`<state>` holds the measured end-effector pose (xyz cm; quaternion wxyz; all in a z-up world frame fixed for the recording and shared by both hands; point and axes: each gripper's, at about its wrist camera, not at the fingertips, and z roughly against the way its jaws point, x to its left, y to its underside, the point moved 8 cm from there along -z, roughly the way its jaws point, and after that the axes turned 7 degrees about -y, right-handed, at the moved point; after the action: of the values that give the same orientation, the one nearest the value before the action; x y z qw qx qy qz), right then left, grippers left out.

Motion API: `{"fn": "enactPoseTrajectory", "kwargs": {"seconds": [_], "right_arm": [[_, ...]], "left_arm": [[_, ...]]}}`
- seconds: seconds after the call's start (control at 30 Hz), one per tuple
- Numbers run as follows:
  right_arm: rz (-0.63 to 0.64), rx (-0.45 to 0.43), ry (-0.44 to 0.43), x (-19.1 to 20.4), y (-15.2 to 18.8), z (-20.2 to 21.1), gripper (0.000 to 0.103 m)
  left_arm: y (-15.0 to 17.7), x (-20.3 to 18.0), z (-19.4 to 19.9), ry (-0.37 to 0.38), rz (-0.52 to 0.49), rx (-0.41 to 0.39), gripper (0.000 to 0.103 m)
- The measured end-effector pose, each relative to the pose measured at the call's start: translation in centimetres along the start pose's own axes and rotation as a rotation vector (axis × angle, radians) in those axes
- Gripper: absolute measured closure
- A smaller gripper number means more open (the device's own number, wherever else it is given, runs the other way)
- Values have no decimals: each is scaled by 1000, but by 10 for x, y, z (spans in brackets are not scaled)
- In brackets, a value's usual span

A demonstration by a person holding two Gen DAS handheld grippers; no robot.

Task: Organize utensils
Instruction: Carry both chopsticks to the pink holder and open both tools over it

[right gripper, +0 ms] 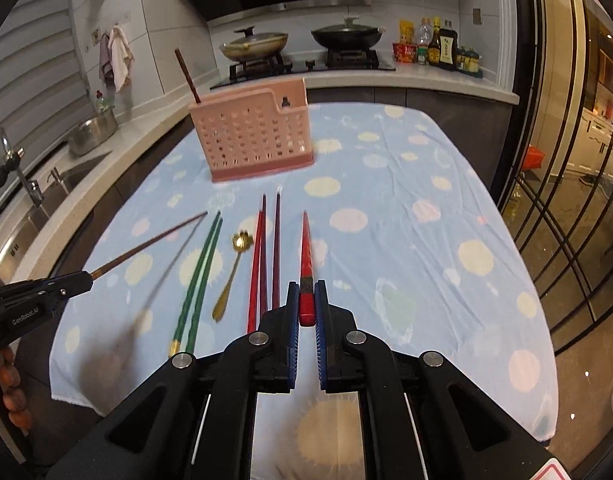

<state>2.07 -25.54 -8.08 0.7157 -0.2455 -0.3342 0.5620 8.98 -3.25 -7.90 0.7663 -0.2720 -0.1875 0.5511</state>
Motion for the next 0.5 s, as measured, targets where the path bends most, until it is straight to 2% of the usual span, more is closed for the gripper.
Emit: {"fn": "enactPoseTrajectory", "kwargs": {"seconds": [0.23,0.5], "right_arm": [[8,-125,-35,-1,-88,6,96],[36,-205,-61,11,-161,0,96]], "left_arm": [[-81,-2,18,5,3,-136,96],[-155,-10,25,9,-9,-234,96]]}}
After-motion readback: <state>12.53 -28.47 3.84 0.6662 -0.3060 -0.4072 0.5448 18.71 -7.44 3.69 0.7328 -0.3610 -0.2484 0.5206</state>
